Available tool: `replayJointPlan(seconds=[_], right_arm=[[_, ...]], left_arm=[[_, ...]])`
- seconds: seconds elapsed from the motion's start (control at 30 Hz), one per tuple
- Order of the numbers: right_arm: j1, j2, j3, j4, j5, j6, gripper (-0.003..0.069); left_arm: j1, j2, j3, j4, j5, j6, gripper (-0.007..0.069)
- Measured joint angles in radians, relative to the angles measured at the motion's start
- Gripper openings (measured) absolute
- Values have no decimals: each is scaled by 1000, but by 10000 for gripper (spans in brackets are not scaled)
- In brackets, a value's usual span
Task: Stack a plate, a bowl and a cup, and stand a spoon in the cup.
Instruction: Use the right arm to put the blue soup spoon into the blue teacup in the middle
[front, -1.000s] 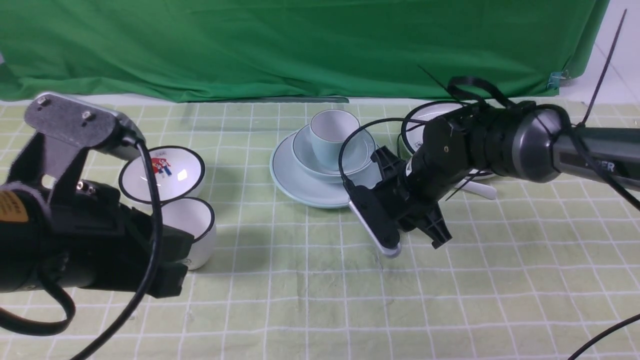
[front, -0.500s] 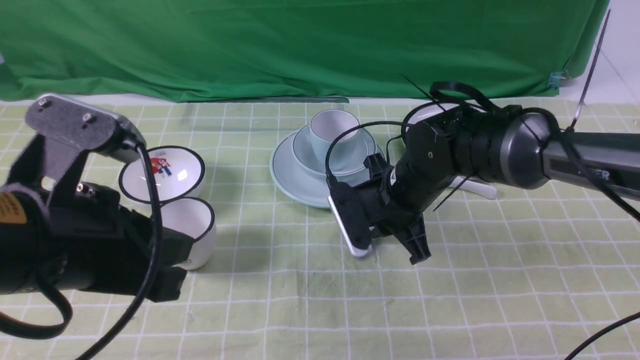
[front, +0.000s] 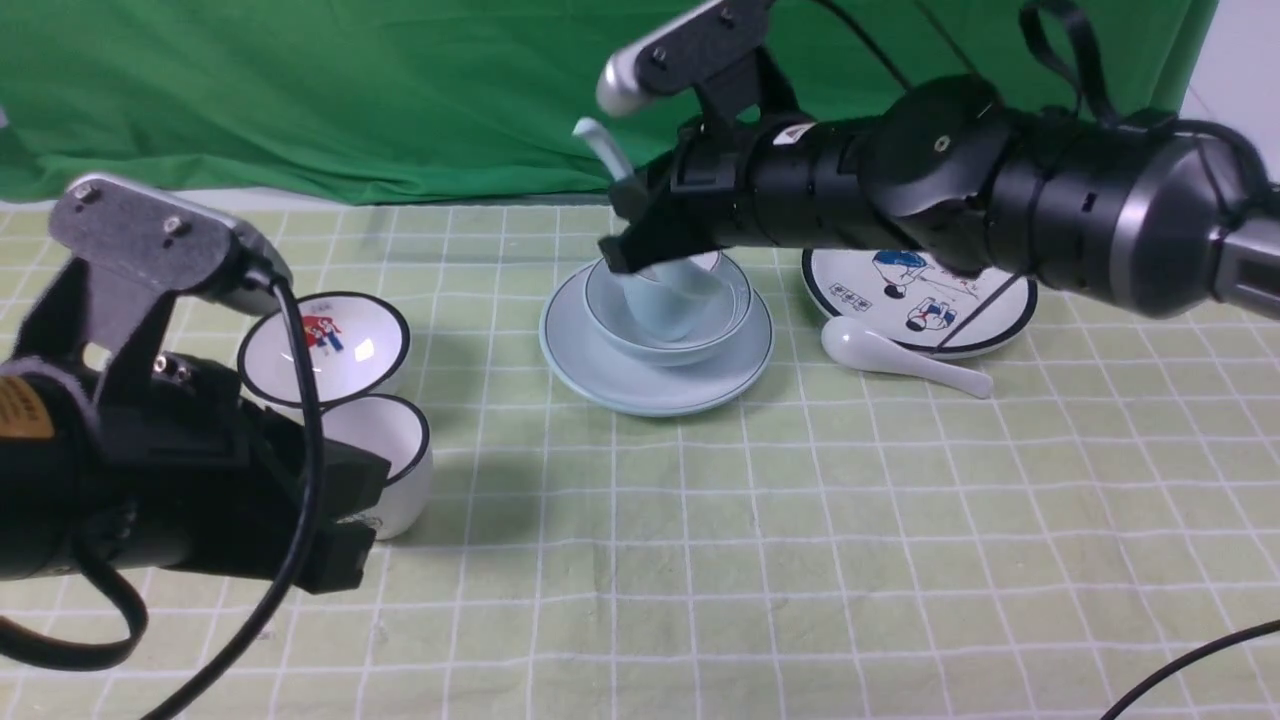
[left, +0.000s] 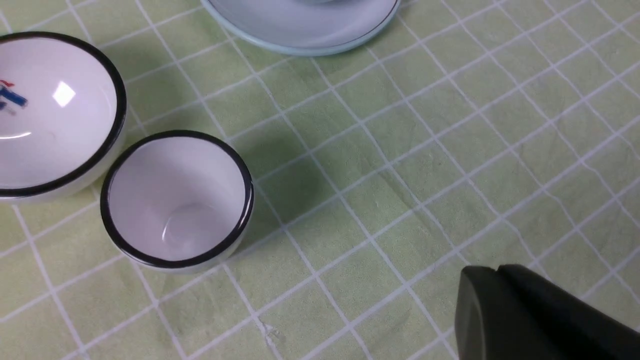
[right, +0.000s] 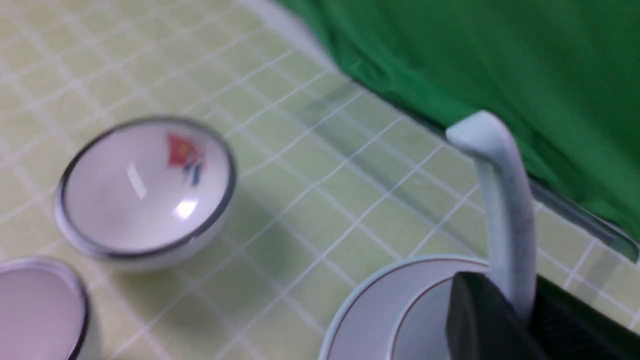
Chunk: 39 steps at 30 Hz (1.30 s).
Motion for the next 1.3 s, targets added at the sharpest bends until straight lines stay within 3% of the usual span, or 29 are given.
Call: replayJointPlan(seconds=[0.23, 0.77, 0.9, 1.07, 1.13, 1.2, 1.3], right_arm=[[-5, 76, -94, 55, -58, 44, 74], [-5, 208, -140, 42, -162, 70, 78], [-5, 212, -140, 26, -163, 70, 129], [-5, 200, -140, -22, -164, 68, 271], [-6, 181, -140, -33, -147, 59, 276], [-9, 142, -140, -39, -99, 35, 269], [-26, -10, -140, -67, 98, 31, 179]], left_arm=[[0, 0, 0, 0, -2, 4, -31], [0, 0, 0, -12, -1, 21, -31], [0, 0, 0, -17, -1, 21, -31], [0, 0, 0, -19, 6, 25, -31], [0, -4, 0, -19, 8, 25, -31], [0, -15, 0, -19, 9, 25, -31], [0, -70, 0, 11, 8, 30, -31]])
